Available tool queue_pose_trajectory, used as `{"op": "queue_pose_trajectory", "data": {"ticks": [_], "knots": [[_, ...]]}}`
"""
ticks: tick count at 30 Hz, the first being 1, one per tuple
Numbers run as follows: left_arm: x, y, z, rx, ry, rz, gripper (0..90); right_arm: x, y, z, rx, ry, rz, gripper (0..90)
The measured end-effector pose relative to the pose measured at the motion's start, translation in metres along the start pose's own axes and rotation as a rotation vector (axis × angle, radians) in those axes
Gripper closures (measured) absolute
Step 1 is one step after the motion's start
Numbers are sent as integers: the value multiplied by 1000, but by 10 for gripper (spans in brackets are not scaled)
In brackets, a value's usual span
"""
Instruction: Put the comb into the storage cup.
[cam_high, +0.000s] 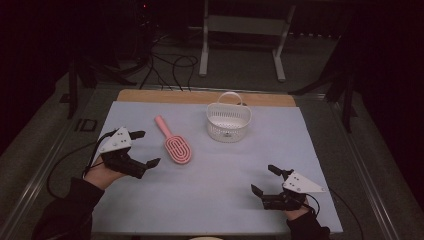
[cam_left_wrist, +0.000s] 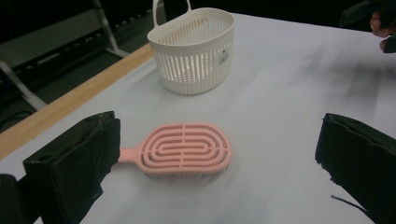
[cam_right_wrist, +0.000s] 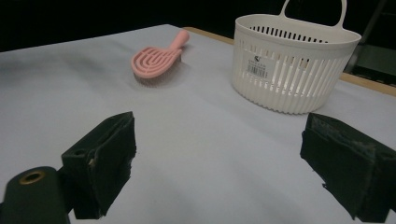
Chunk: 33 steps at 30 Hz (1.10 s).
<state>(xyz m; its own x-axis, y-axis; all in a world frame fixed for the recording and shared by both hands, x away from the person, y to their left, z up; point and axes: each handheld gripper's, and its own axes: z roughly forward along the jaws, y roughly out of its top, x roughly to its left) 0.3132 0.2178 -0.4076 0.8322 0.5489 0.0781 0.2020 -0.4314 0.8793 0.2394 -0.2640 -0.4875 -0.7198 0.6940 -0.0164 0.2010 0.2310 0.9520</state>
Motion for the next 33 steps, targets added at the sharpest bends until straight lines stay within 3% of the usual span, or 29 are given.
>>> {"op": "queue_pose_trajectory", "data": {"ticks": [8, 20, 27, 33], "knots": [[14, 13, 12, 27, -32, -18, 2, 0, 0, 0, -2, 3, 0, 102], [38, 30, 40, 87, -7, -37, 33, 0, 0, 0, -6, 2, 0, 102], [55, 35, 58, 108, 13, -60, 102, 0, 0, 0, -9, 5, 2, 103], [64, 34, 69, 119, 28, -53, 206, 0, 0, -1, -11, 8, 6, 103]]}}
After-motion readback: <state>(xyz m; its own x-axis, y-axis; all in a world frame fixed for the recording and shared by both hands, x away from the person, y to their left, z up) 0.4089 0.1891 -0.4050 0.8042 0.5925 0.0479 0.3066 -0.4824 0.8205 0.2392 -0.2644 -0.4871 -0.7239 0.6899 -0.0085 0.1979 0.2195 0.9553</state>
